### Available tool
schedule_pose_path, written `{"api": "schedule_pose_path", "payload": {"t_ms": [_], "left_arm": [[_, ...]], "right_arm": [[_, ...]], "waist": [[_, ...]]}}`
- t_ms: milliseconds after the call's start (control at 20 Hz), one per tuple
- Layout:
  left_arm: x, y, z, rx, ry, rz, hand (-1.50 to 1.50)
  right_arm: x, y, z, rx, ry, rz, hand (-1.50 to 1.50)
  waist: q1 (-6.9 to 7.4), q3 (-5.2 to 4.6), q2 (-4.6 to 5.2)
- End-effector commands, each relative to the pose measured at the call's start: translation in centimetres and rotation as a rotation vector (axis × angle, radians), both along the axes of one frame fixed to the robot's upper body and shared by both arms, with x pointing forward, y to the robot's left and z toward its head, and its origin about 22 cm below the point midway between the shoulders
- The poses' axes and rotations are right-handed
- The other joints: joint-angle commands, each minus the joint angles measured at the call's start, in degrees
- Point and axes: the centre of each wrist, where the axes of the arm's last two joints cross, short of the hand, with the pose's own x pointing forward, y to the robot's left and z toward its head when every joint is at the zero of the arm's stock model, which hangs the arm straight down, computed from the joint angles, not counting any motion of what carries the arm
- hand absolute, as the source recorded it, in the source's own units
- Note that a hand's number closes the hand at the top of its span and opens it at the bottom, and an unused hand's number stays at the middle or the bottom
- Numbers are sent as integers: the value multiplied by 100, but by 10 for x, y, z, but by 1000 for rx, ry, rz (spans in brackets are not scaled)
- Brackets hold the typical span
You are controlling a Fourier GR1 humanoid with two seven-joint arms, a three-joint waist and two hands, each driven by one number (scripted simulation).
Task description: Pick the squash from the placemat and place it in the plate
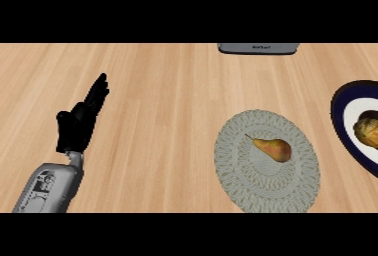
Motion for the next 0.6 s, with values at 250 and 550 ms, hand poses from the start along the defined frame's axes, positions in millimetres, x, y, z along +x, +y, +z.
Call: {"api": "schedule_pose_path", "payload": {"t_ms": [250,550], "left_arm": [[1,-7,7,-16,-5,1,0],[0,-7,7,-13,-9,-5,0]], "right_arm": [[-57,-43,23,151,-50,-58,-150],[-62,-48,30,150,-34,-44,-150]], "waist": [[-46,55,37],[13,75,47]]}}
